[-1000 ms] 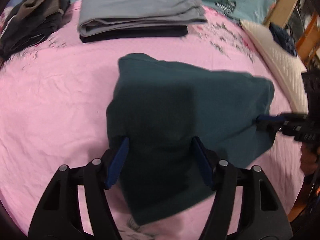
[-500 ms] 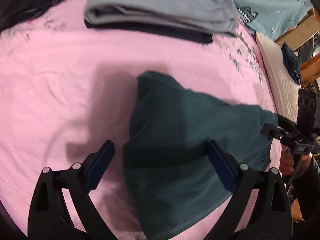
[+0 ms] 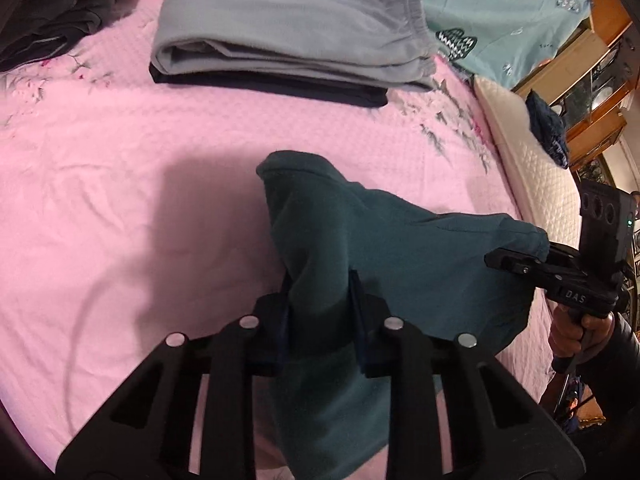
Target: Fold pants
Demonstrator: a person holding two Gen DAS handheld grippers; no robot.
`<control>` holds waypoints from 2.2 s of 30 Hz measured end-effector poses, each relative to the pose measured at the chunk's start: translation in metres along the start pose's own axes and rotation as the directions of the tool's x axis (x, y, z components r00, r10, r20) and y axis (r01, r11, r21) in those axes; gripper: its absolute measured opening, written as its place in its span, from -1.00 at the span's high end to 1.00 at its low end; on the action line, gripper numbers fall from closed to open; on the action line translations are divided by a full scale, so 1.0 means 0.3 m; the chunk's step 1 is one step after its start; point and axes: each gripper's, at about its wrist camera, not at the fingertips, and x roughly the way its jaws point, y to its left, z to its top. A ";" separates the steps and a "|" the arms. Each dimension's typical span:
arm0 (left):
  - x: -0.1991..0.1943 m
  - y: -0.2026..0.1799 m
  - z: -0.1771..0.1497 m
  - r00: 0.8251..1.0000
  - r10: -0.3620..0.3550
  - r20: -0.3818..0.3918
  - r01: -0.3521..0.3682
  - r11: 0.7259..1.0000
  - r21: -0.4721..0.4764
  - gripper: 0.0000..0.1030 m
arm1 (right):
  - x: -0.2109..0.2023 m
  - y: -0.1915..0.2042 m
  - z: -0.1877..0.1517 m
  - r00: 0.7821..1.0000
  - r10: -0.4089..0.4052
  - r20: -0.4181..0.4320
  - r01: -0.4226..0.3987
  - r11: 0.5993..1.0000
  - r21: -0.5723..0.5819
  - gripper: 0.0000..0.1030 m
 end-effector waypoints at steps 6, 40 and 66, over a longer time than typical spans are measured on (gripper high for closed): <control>-0.150 -0.021 -0.010 0.994 0.000 0.113 0.000 1.000 -0.003 0.56 | -0.116 0.118 0.055 0.996 -0.026 0.083 0.030 0.998 -0.050 0.63; -0.056 0.237 0.827 0.919 0.309 0.246 -0.327 0.944 0.035 -0.73 | 0.255 -0.099 0.863 0.958 -0.282 0.046 0.278 0.957 0.077 -0.20; -0.552 -0.149 0.322 0.807 0.467 0.361 -0.484 0.874 -0.050 -0.96 | -0.243 0.304 0.412 0.908 -0.343 0.239 0.328 0.939 0.103 -0.88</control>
